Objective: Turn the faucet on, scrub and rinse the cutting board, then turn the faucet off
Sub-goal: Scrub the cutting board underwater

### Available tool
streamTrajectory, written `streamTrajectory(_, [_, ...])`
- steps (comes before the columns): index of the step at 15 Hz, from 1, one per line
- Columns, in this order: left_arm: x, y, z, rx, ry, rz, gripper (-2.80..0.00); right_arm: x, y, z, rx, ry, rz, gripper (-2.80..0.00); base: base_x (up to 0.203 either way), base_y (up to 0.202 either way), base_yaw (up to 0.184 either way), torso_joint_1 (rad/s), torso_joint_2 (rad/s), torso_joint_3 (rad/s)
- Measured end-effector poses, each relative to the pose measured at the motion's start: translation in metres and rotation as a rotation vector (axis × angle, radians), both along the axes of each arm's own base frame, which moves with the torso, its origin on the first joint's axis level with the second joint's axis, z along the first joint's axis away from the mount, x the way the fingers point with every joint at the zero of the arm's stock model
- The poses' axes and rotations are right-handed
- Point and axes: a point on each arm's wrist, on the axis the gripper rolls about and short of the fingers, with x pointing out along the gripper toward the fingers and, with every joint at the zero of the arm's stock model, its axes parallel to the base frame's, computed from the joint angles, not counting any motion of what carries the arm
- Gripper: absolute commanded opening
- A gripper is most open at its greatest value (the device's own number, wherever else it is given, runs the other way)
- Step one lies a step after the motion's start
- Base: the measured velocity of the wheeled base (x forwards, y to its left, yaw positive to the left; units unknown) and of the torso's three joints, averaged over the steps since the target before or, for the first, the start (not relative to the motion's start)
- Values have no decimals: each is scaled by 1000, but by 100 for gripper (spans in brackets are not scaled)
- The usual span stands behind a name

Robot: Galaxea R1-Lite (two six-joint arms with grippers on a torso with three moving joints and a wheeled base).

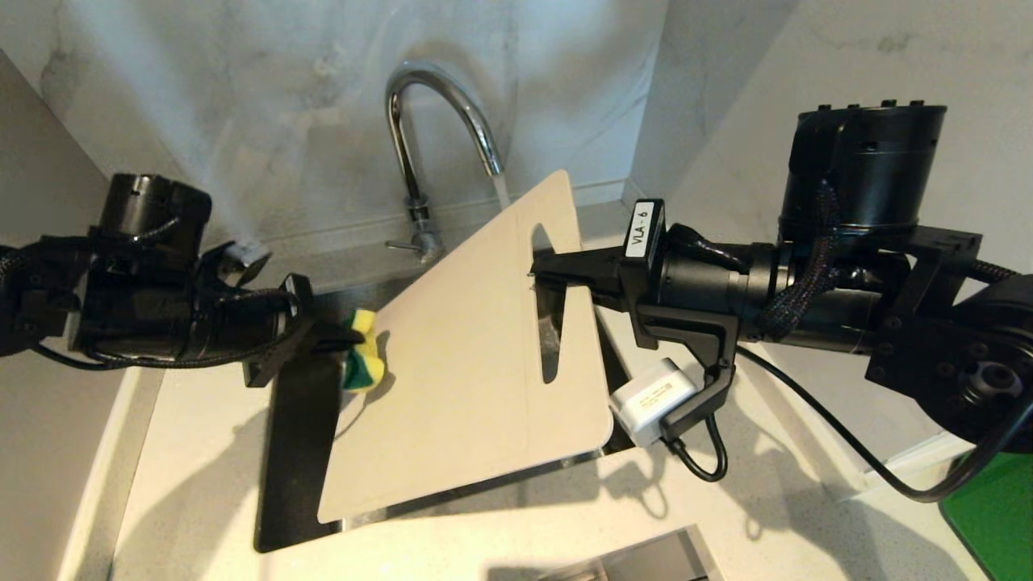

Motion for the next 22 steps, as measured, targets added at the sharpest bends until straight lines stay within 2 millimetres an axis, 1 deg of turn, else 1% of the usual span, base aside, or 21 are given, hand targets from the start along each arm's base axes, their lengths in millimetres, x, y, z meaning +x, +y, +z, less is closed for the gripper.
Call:
streamTrajectory(3, [-18, -36, 47, -71, -58, -91, -280, -1, 0, 1, 1, -3, 0, -280, 0, 0, 0, 0, 0, 0])
streamTrajectory(5, [-26, -59, 73, -109, -109, -127, -280, -1, -1, 1, 2, -4, 1, -280, 0, 0, 0, 0, 0, 0])
streamTrajectory(7, [-22, -79, 85, -126, -152, -136, -280, -2, -1, 2, 3, -5, 1, -280, 0, 0, 0, 0, 0, 0])
streamTrajectory(8, [-18, -86, 86, -130, -160, -139, -280, -3, -1, 2, 2, -5, 1, -280, 0, 0, 0, 0, 0, 0])
streamTrajectory(10, [-6, -99, 80, -125, -154, -143, -280, -4, -2, 0, 1, -1, 1, -280, 0, 0, 0, 0, 0, 0])
streamTrajectory(13, [6, -105, 65, -104, -118, -138, -280, -6, -3, 0, -1, 2, -1, -280, 0, 0, 0, 0, 0, 0])
streamTrajectory(17, [16, -95, 40, -56, -49, -106, -280, -6, -3, 0, 0, 2, -1, -280, 0, 0, 0, 0, 0, 0])
streamTrajectory(19, [18, -86, 26, -33, -7, -85, -280, -6, -3, 0, 0, 0, 0, -280, 0, 0, 0, 0, 0, 0])
streamTrajectory(22, [20, -70, 3, -6, 7, -59, -280, -6, -3, 0, 0, 0, 0, -280, 0, 0, 0, 0, 0, 0])
